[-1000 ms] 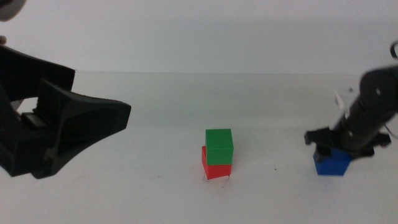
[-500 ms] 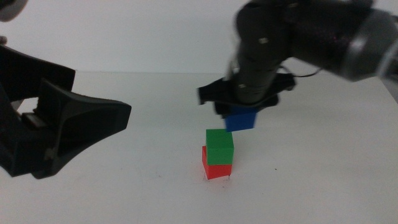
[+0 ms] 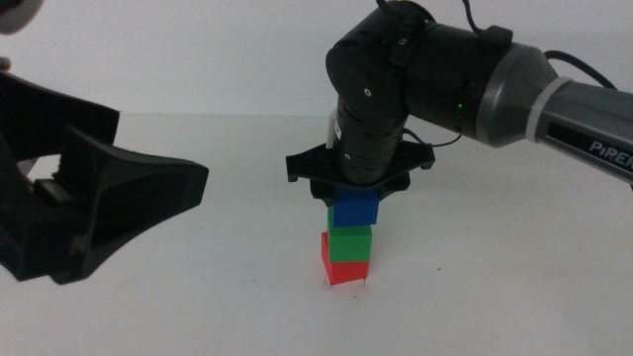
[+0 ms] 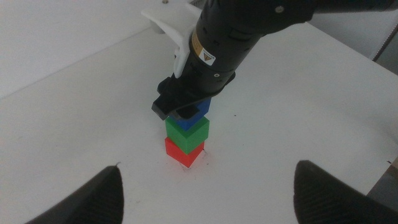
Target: Stack red cubes first, then green, then blue cubes in a specific spot.
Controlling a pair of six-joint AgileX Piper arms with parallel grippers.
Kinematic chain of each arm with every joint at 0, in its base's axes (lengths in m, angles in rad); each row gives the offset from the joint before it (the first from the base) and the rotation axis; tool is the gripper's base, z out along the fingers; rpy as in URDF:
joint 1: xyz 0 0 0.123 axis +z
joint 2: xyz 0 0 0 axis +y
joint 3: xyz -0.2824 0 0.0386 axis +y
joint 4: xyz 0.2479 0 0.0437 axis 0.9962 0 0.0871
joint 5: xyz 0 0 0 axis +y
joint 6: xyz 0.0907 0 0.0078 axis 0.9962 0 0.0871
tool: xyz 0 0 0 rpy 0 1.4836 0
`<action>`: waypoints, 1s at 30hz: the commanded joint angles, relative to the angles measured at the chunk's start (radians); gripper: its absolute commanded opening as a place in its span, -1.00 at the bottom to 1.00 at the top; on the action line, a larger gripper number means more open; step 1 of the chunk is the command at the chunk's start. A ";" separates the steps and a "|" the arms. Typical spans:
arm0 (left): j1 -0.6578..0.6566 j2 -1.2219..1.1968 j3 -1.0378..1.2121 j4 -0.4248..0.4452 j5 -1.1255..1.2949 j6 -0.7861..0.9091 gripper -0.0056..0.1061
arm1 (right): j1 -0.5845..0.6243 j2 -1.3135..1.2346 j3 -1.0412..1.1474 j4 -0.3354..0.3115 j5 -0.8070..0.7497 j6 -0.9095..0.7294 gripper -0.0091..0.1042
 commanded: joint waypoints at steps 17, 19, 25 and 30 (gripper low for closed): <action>-0.002 -0.009 0.003 -0.002 -0.011 0.001 0.78 | 0.001 0.026 -0.011 -0.004 -0.010 0.015 0.13; -0.002 -0.009 0.003 -0.002 -0.011 0.001 0.78 | 0.001 0.021 -0.011 -0.025 -0.012 0.020 0.42; -0.002 -0.009 0.003 -0.002 -0.011 0.001 0.78 | -0.001 -0.148 0.021 -0.059 -0.019 -0.016 0.80; -0.002 -0.009 0.003 -0.002 -0.011 0.001 0.78 | -0.093 -0.459 0.253 -0.056 -0.114 -0.151 0.80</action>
